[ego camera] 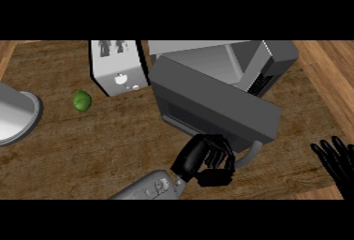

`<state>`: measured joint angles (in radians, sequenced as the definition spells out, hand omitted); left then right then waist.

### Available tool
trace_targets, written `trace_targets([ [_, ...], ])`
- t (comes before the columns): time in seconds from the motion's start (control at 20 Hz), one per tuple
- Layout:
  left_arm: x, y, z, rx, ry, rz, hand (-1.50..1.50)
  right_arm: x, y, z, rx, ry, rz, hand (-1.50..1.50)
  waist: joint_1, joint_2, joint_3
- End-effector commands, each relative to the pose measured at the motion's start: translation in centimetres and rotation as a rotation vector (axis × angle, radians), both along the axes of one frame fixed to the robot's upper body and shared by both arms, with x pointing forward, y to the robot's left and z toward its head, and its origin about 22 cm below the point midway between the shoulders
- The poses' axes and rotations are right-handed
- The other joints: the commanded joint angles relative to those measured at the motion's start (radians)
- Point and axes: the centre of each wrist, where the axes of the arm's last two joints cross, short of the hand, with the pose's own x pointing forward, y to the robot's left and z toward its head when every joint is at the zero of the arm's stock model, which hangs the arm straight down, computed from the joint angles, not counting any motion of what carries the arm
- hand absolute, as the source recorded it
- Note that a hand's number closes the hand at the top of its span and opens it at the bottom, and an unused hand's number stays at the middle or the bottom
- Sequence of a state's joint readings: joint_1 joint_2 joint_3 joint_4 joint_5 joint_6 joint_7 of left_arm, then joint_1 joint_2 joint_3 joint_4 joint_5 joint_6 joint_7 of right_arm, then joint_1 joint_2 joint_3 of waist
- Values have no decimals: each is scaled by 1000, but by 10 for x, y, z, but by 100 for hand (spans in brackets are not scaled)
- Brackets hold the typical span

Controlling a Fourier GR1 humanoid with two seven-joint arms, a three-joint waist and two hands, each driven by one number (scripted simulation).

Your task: Pick up the milk, place it into the microwave and close the microwave

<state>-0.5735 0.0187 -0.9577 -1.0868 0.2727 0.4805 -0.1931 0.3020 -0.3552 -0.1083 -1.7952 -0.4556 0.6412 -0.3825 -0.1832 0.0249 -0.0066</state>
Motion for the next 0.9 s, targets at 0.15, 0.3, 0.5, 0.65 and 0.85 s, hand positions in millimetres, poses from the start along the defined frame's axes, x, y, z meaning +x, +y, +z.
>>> trace_targets([
  [0.15, 29, -16, 30, -63, -69, 112, 150, -1, 4, 17, 0, -11, 22, -150, -33, 7, 0],
  [0.3, 45, -14, 35, -56, -76, 155, 150, -1, 4, 26, 4, -14, 27, -150, -38, 13, -1],
  [0.5, 56, -14, 38, -72, -75, 177, 150, 0, 6, 32, -9, -2, 34, -150, -52, 24, -2],
  [0.65, 71, -11, 45, -88, -51, 194, 150, -3, 6, 35, 2, 5, 34, -150, -53, 27, 0],
  [0.85, 84, -11, 54, -124, -46, 230, 150, 3, 5, 42, -5, -21, 35, -150, -57, 33, 1],
])
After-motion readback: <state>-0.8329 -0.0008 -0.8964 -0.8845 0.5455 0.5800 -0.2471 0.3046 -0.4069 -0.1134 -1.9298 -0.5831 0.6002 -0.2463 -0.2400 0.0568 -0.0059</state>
